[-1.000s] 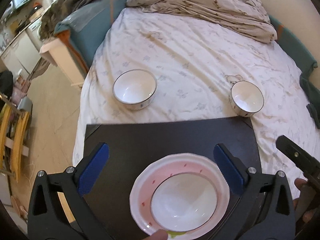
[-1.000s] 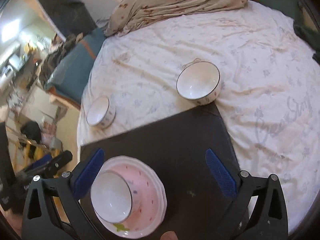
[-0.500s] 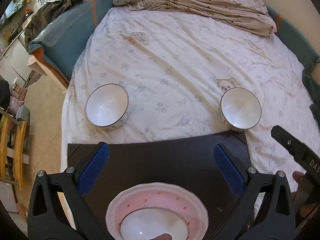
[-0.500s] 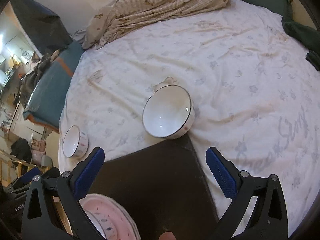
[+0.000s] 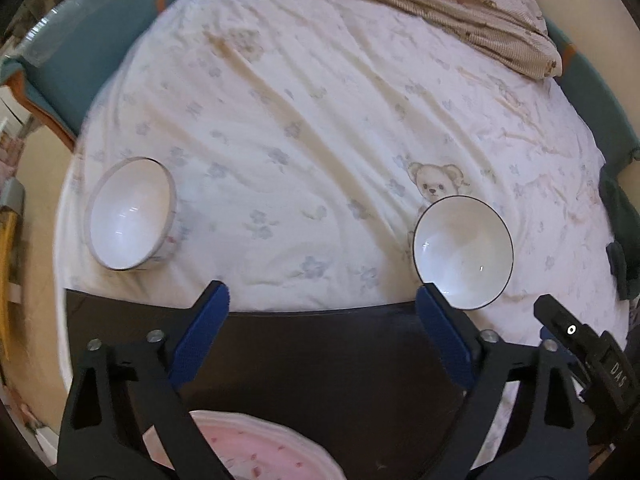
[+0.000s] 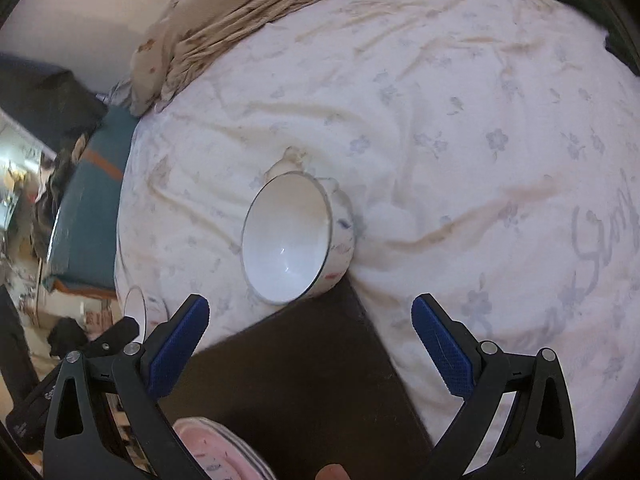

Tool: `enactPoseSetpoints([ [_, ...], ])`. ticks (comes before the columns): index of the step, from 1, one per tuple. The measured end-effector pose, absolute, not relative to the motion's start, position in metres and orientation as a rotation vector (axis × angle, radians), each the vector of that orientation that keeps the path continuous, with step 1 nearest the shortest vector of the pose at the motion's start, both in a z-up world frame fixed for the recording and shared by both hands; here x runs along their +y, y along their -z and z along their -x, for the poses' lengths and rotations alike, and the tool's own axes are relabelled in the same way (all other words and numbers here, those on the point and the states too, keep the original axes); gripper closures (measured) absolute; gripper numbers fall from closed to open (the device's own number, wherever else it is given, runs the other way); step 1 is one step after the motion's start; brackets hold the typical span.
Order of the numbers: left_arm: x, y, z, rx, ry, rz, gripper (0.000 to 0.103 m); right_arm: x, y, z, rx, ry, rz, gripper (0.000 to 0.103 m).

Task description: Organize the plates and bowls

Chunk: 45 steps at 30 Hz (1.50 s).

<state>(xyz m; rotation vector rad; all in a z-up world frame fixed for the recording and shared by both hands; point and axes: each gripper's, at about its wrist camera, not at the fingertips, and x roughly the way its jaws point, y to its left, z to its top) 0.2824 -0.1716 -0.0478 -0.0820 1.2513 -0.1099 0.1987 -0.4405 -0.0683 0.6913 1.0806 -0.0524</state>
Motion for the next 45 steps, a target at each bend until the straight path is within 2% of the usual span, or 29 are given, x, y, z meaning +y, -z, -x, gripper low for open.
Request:
enactPoseSetpoints([
  [4,-0.19,0.07,-0.301,1.309,0.148,0.111,0.032,-0.446,0.082,-0.21,1.104,0.078,-0.688,0.001],
  [6,-0.199,0.079,-0.308,1.333,0.165,0.108,0.038,-0.447,0.091,-0.218,1.123,0.089,-0.69,0.013],
  [8,-0.21,0.089,-0.315,1.352,0.187,0.111,0.04,-0.45,0.102,-0.227,1.143,0.092,-0.697,0.03],
  [11,-0.224,0.104,-0.322,1.378,0.234,0.128,0.046,-0.452,0.114,-0.237,1.168,0.08,-0.71,0.045],
  [12,-0.229,0.108,-0.323,1.391,0.251,0.127,0.053,-0.453,0.119,-0.24,1.181,0.076,-0.709,0.049],
  [13,-0.236,0.115,-0.324,1.411,0.27,0.116,0.059,-0.453,0.122,-0.241,1.19,0.075,-0.71,0.058],
  [17,-0.246,0.126,-0.324,1.415,0.278,0.107,0.07,-0.456,0.128,-0.242,1.194,0.047,-0.76,0.072],
  [18,-0.246,0.128,-0.324,1.416,0.278,0.121,0.081,-0.455,0.128,-0.243,1.193,0.039,-0.759,0.074],
  [19,-0.247,0.131,-0.324,1.43,0.287,0.137,0.093,-0.453,0.127,-0.243,1.19,0.028,-0.755,0.081],
  [20,-0.248,0.132,-0.323,1.439,0.301,0.157,0.096,-0.451,0.126,-0.244,1.191,0.024,-0.744,0.081],
  [34,-0.233,0.09,-0.276,1.411,0.279,0.057,0.092,-0.436,0.11,-0.226,1.239,-0.035,-0.722,0.085],
  [45,-0.228,0.096,-0.234,1.467,0.269,-0.081,0.09,-0.421,0.115,-0.181,1.342,-0.071,-0.691,0.085],
])
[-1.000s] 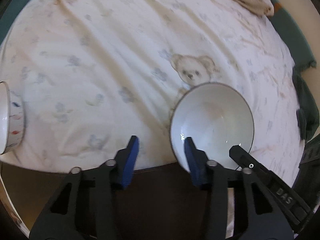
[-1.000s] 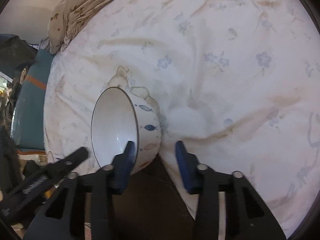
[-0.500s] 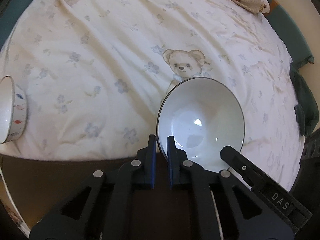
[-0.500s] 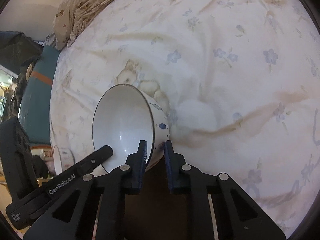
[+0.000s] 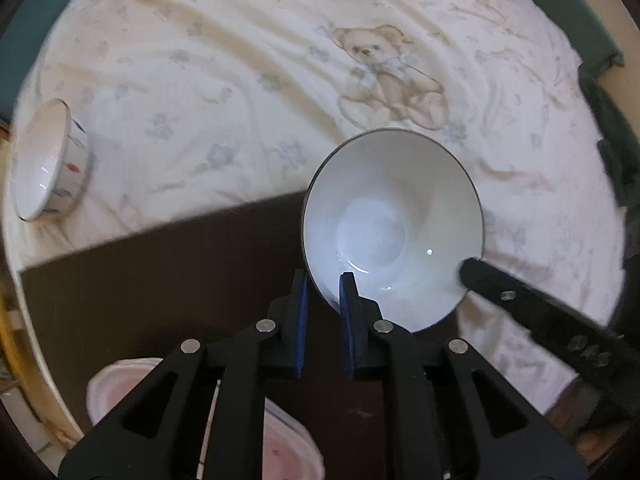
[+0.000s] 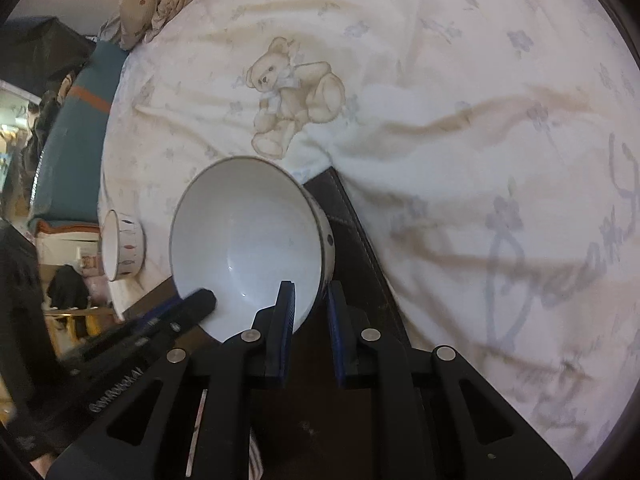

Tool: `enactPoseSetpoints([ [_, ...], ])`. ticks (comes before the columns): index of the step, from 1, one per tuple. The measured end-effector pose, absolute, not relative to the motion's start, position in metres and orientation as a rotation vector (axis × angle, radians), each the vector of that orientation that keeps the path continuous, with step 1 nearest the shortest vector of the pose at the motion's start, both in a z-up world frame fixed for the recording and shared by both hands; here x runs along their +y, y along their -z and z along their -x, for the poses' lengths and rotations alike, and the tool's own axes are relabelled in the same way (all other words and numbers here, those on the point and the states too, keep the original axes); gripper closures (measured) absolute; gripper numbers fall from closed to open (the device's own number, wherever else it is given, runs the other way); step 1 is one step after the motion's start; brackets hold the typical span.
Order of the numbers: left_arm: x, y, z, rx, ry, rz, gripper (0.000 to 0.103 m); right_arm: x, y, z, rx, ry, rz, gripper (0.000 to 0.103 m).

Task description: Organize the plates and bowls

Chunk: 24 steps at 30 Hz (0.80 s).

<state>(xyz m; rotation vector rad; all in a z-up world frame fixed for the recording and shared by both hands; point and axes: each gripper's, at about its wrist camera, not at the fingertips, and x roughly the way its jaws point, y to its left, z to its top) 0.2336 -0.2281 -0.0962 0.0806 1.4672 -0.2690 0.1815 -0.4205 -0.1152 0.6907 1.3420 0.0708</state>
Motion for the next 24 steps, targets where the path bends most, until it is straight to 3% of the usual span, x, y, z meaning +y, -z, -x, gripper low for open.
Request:
enactPoseSetpoints([
  [2,-0.228,0.09,-0.239,1.43,0.262,-0.106,0.09,-0.427,0.113,-0.181,1.34,-0.067,-0.711,0.078],
  [17,-0.238,0.119,-0.268,1.505,0.201,-0.103,0.089,-0.429,0.104,-0.208,1.306,-0.058,-0.665,0.078],
  [24,-0.243,0.126,-0.271,1.492,0.213,-0.132,0.09,-0.416,0.126,-0.214,1.387,-0.038,-0.547,0.078],
])
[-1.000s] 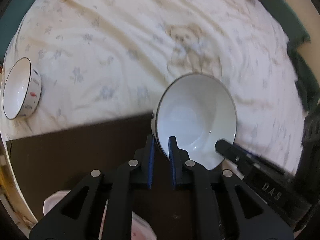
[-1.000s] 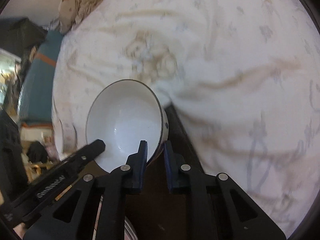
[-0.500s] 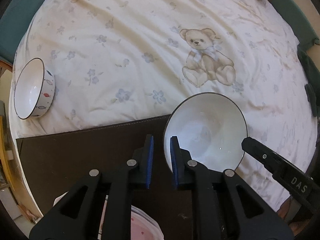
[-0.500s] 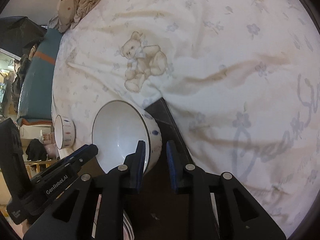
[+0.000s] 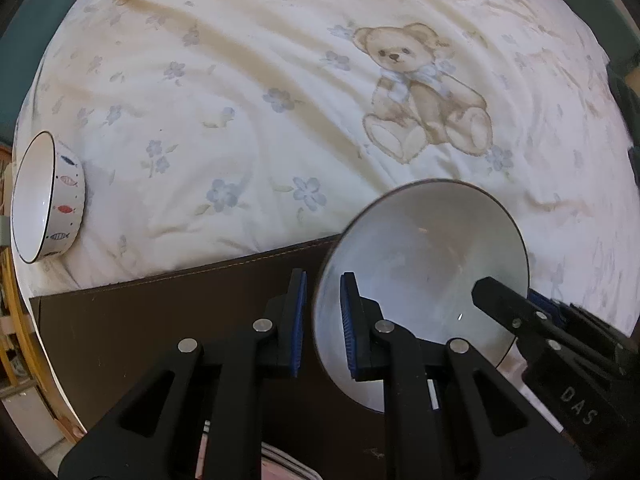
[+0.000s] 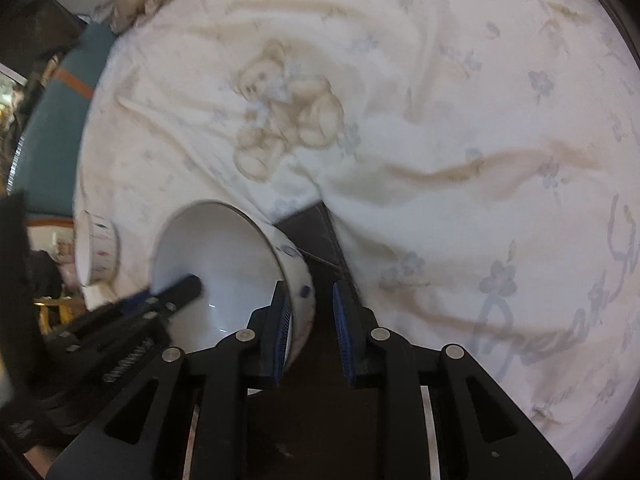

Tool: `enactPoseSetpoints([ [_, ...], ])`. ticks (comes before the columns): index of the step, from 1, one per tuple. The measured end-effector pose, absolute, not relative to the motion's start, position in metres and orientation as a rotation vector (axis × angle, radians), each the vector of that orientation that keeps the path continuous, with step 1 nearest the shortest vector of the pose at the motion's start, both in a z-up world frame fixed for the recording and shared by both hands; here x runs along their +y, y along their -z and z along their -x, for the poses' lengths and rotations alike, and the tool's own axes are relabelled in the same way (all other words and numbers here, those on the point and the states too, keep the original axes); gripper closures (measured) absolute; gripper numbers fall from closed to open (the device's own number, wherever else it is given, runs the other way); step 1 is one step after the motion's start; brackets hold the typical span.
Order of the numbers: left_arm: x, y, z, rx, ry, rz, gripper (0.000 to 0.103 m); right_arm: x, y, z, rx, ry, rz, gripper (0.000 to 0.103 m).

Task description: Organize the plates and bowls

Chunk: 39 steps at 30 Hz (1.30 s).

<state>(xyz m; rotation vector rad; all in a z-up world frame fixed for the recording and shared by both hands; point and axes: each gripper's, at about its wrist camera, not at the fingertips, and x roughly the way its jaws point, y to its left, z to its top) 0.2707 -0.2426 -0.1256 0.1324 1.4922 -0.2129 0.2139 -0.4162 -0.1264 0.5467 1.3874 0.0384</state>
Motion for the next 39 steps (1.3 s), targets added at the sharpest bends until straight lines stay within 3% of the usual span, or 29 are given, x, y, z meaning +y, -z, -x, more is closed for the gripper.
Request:
enactPoseSetpoints([
  [4,-0.249,0.127,-0.27,1.494,0.22,-0.144,0.092,-0.41,0.122,-0.216,1.373,-0.058,-0.507,0.089],
  [19,-0.24,0.082,-0.233,1.424,0.211,-0.16,0.093,-0.401,0.09,-0.207,1.321,-0.085,-0.489,0.089],
  [39,-0.14,0.01,-0.16,1.329,0.177,-0.076,0.093,-0.327,0.012,-0.148,1.205,-0.266,-0.359,0.089],
])
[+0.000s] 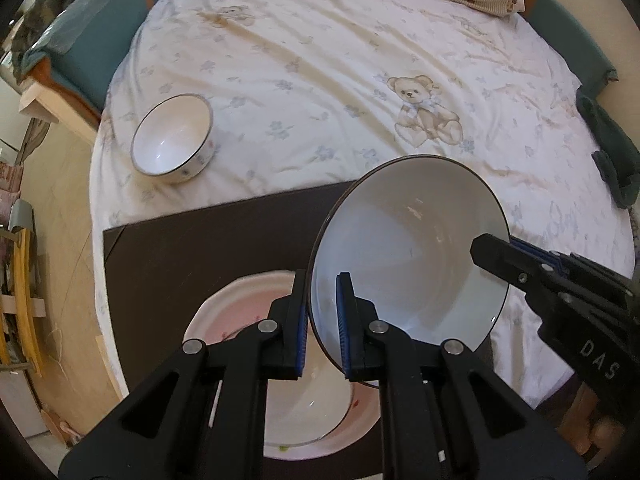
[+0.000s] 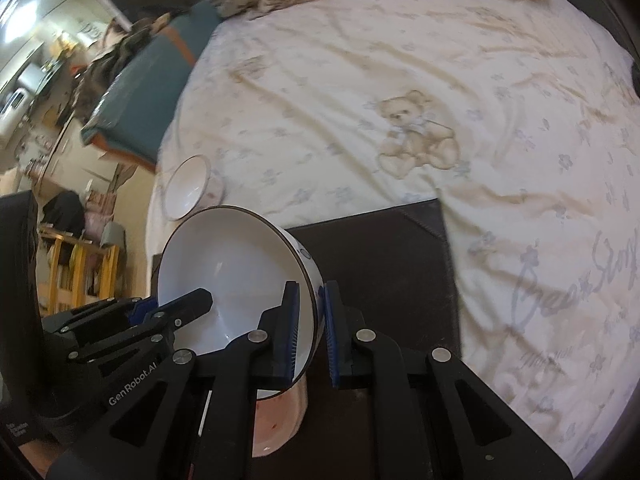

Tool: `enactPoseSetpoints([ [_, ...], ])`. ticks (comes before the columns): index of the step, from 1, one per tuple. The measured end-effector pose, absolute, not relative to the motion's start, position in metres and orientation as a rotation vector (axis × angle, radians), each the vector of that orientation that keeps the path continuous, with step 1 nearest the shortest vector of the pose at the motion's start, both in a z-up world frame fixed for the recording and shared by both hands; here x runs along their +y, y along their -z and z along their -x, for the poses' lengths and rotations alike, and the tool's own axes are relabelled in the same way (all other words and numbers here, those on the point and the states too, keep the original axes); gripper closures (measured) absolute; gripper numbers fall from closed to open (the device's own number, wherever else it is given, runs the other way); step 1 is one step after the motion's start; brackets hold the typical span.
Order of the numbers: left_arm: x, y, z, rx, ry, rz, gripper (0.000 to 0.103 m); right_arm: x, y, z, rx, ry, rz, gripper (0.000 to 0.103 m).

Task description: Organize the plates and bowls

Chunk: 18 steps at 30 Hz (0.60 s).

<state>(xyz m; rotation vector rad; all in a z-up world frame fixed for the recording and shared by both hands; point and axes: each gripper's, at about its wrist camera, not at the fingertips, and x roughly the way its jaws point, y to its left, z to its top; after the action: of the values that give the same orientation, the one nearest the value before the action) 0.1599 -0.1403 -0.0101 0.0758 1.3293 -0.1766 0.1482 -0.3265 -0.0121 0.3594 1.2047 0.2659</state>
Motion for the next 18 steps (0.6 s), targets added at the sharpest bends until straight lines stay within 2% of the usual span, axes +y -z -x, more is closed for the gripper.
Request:
enactPoseSetpoints([
  [18,-0.078,0.01,-0.09,1.267,0.17,-0.083,0.093,-0.265,0.005,-0.08,1.176,-0.387,-0.333,0.09],
])
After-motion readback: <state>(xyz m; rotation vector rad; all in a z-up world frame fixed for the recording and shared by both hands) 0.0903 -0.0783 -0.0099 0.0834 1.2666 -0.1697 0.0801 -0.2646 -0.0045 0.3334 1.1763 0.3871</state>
